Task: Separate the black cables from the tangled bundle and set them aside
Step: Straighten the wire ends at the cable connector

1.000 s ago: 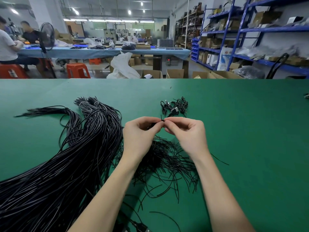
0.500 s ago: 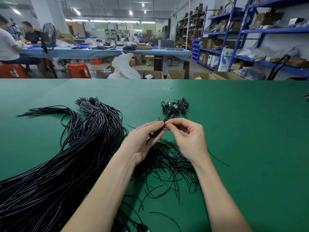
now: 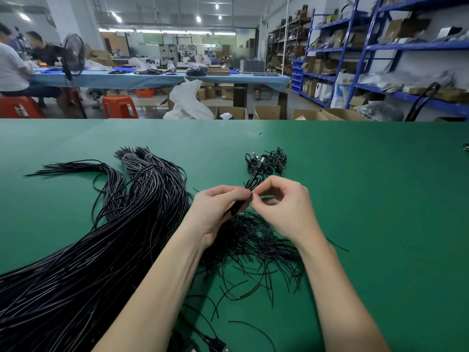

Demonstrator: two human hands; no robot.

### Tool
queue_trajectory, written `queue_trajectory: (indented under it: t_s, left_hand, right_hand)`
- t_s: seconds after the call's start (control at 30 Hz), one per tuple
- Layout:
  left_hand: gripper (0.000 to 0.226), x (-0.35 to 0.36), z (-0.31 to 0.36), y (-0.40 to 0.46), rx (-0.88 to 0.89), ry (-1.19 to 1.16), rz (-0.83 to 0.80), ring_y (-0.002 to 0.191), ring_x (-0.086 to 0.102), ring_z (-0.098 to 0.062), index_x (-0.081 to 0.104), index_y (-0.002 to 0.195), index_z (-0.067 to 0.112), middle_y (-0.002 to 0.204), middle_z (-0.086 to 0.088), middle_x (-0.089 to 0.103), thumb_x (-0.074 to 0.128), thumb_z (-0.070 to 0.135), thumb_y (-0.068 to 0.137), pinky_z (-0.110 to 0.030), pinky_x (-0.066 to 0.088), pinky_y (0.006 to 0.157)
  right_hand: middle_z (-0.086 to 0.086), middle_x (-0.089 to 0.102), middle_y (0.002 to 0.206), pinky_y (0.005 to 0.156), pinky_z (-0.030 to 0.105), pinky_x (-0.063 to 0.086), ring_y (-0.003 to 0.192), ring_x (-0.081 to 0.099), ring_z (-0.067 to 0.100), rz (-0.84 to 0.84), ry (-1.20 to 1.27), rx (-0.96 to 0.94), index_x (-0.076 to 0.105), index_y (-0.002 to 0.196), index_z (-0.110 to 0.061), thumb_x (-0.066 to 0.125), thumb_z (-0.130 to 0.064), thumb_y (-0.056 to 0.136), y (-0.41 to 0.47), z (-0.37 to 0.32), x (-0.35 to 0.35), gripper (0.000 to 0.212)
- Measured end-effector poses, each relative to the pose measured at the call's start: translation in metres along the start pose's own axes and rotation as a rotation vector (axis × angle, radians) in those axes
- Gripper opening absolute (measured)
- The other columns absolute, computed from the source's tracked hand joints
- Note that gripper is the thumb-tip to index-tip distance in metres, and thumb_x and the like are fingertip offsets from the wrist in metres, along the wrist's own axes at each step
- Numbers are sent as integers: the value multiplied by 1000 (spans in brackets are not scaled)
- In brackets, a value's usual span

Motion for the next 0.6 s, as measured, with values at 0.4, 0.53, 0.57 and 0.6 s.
queue_trajectory:
  t_s: [0.4,0.53,0.57,0.6]
  left_hand:
    - [33,4,1,-2,360,211,37,75,75,-14,62,103,16,87,-7,79,82,5,80,-19,55,70]
    - [17,6,-1,-3,383,245,56,70,71,-9,73,88,10,79,-5,77,85,6,77,-17,53,68]
    - [14,6,-1,-2,373,241,52,71,71,-10,74,86,9,79,-5,77,85,6,77,-18,52,68]
    - [13,5,0,-2,344,229,37,75,70,-12,74,86,9,81,-8,77,84,6,78,-20,53,71]
  right_hand:
    - [-11,76,69,79,39,63,75,76,7,63,45,178,80,76,-25,83,-41,80,7,-2,0,17]
    - [-12,74,67,75,37,64,66,74,7,119,-27,132,77,74,-23,79,-30,87,7,-3,4,14]
    - [-13,74,68,73,36,63,65,73,7,117,-31,104,76,75,-24,78,-29,88,6,-4,5,15]
    - [-15,74,69,72,35,63,65,73,7,112,-36,73,74,75,-25,77,-27,90,5,-4,4,15]
Point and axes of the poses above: each hand's wrist, its own y-axis towards the middle knuckle, its own x-axis out of the palm, z = x × y, the point moved 2 cm from there along y, towards the middle knuckle
